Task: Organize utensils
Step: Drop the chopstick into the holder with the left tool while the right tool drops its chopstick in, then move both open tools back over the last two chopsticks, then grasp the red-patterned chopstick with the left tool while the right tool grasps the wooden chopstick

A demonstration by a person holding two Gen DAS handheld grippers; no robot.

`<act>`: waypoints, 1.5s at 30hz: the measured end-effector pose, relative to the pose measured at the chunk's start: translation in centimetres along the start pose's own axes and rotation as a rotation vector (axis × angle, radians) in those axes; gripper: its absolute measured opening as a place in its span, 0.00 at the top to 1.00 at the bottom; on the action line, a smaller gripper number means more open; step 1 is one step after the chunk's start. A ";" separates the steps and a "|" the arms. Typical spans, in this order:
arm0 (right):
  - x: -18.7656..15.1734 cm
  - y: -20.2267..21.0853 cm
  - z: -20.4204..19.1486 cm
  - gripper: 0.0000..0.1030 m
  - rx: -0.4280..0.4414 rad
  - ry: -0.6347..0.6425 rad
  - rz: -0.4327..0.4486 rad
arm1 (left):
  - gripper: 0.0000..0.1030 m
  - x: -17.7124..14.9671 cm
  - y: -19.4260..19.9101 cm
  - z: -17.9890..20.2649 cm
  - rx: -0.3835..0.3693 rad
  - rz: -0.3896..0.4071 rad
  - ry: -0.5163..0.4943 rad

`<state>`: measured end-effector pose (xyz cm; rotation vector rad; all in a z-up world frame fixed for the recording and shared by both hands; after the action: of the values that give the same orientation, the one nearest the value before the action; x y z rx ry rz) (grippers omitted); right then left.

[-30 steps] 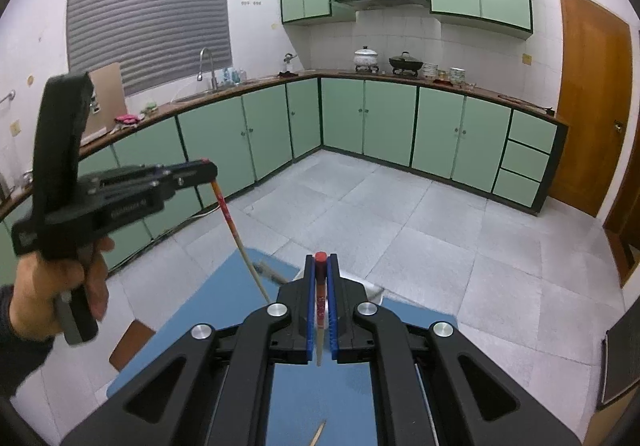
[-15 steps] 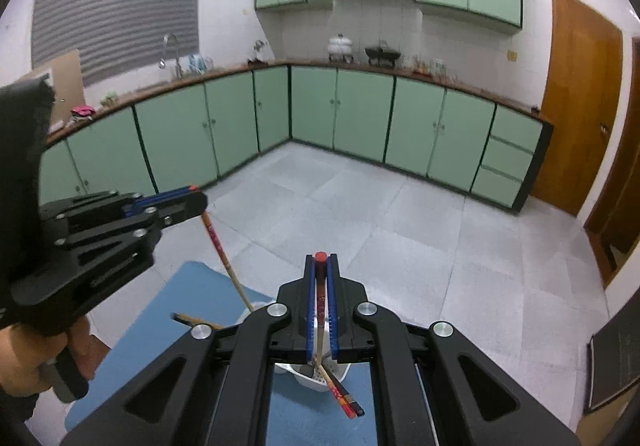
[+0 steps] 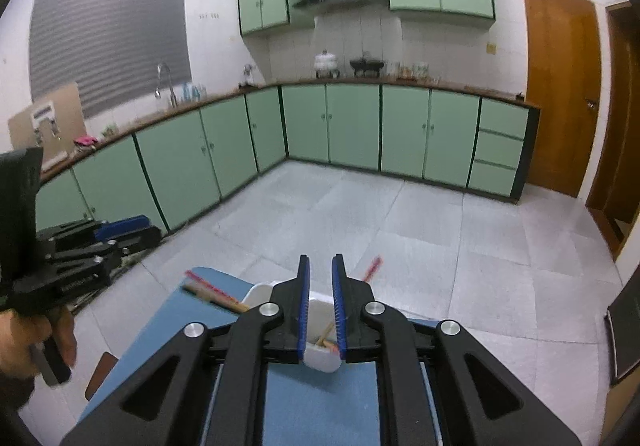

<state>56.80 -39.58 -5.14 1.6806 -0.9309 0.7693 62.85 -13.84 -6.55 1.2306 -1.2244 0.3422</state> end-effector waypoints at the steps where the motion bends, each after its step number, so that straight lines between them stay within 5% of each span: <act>1: -1.5 2.1 0.1 0.86 -0.003 0.012 0.023 | 0.57 -0.9 1.8 0.4 -0.005 0.013 -0.007; 8: -18.4 11.4 0.5 0.76 -0.052 -0.030 0.003 | 0.39 -13.6 12.2 5.8 0.017 0.017 0.020; 11: -27.0 13.7 0.6 0.76 -0.090 -0.077 -0.051 | 0.37 -19.9 14.0 9.7 0.005 -0.038 0.058; 17: -37.0 15.7 1.8 0.76 -0.152 -0.188 -0.141 | 0.34 -29.4 14.8 16.0 -0.021 -0.147 0.081; 25: -39.5 14.0 0.6 0.76 -0.118 -0.173 -0.159 | 0.35 -35.5 12.0 19.9 -0.049 -0.245 0.081; 35: -39.9 11.9 1.3 0.76 -0.114 -0.177 -0.179 | 0.36 -36.9 9.0 20.4 -0.001 -0.274 0.027; 45: -40.4 10.9 0.8 0.75 -0.121 -0.150 -0.182 | 0.80 -36.0 8.3 19.4 0.073 -0.244 0.065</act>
<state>27.35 -33.70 -34.31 1.7058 -0.8935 0.4619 32.70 -13.15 -35.35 1.4047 -1.0006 0.2460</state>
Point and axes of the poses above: each gripper's, at about its wrist camera, not at the fingertips, and y roughly against the way its jaws point, z to its right, x to its top, the point moved 6 cm from there along -y, roughly the way its jaws point, and after that the axes turned 13 degrees about -y, right-handed, at the moved point
